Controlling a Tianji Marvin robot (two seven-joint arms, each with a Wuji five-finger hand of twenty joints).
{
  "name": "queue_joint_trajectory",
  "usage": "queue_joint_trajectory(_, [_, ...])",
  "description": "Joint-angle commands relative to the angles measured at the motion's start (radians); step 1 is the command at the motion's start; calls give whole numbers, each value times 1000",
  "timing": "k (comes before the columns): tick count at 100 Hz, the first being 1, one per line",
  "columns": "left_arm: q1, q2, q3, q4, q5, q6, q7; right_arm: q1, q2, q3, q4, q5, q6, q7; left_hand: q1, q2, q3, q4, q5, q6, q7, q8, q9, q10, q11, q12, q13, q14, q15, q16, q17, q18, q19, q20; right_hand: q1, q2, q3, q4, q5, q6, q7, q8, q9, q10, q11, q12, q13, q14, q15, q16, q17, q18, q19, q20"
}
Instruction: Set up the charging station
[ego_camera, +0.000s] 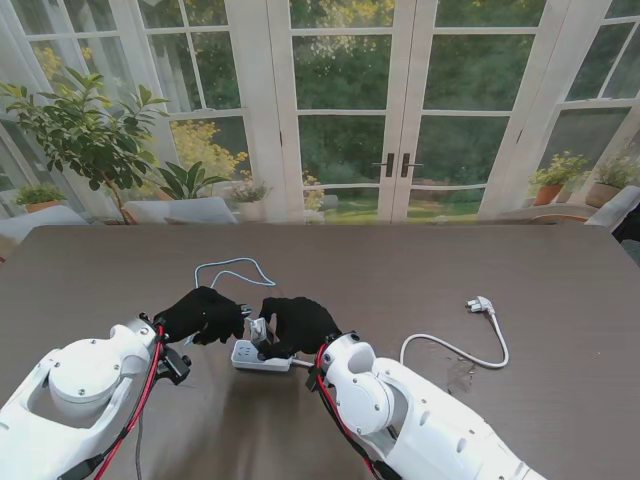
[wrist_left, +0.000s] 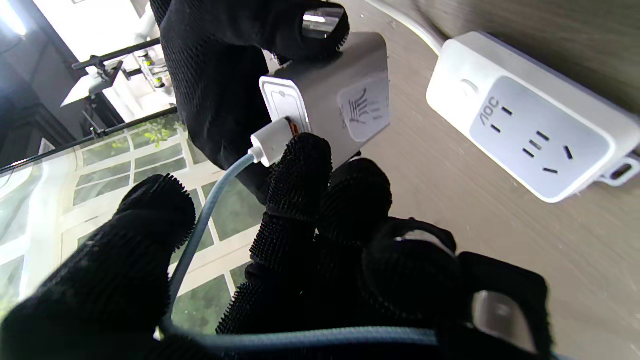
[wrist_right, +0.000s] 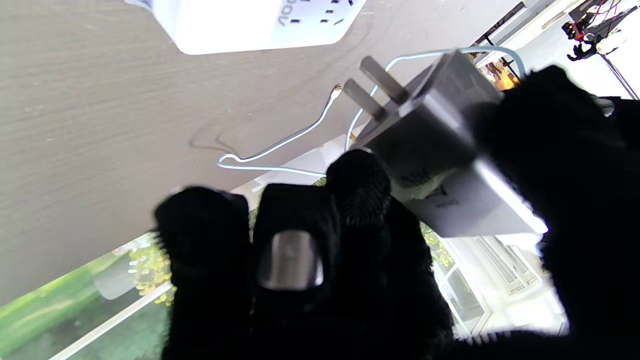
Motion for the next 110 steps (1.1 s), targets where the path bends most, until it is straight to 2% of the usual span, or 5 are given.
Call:
queue_joint_trajectory(1, [5, 5, -11, -16, 7, -7, -11, -6, -4, 0, -4, 3, -6, 16, -31, 27, -33, 12, -14, -15, -37, -13, 39, 28, -44, -13, 12, 7, -19, -1, 18, -5, 107, -14, 137, 138, 215, 53, 184, -203, 193, 116, 60, 36, -7, 21, 25, -56, 46, -430, 27, -39, 63, 19])
queue_joint_trajectory(66, [4, 19, -42, -42, 150, -38, -6, -15, -8, 7, 1, 27, -12, 12, -92, 27, -236, -7, -175, -56, -214, -69, -162, 28, -309, -15, -18, 18, -345, 53, -48, 90, -44, -169, 145, 139, 219, 50, 180, -201, 194, 129, 67, 41, -18, 38, 24, -58, 56, -420, 27, -39, 64, 31])
queue_joint_trajectory(90, [13, 11, -58, -64, 184, -9, 38, -16, -8, 7, 2, 30, -12, 13, -192, 117, -306, -23, -165, -55, -218, -70, -148, 49, -302, -11, -5, 45, -348, 91, -37, 104, -41, -138, 146, 140, 219, 49, 178, -198, 194, 130, 65, 43, -17, 43, 24, -58, 54, -420, 27, -38, 61, 32])
queue_joint_trajectory(99, [15, -1, -56, -64, 203, 7, 97, -16, -10, 7, 4, 32, -14, 9, -94, 233, -413, 8, -147, -32, -207, -71, -121, 78, -300, -9, 4, 79, -329, 83, -12, 153, -41, -133, 147, 139, 219, 49, 178, -197, 195, 132, 64, 44, -18, 44, 24, -54, 55, -420, 27, -38, 61, 33])
queue_joint_trajectory(110, [8, -14, -45, -43, 240, 12, 170, -17, -11, 7, 4, 32, -16, 6, -51, 245, -232, 25, -138, -21, -201, -72, -110, 84, -302, -2, 0, 99, -312, 76, -8, 168, -30, -115, 146, 139, 220, 49, 178, -199, 195, 132, 62, 45, -17, 46, 24, -55, 54, -420, 27, -37, 60, 34])
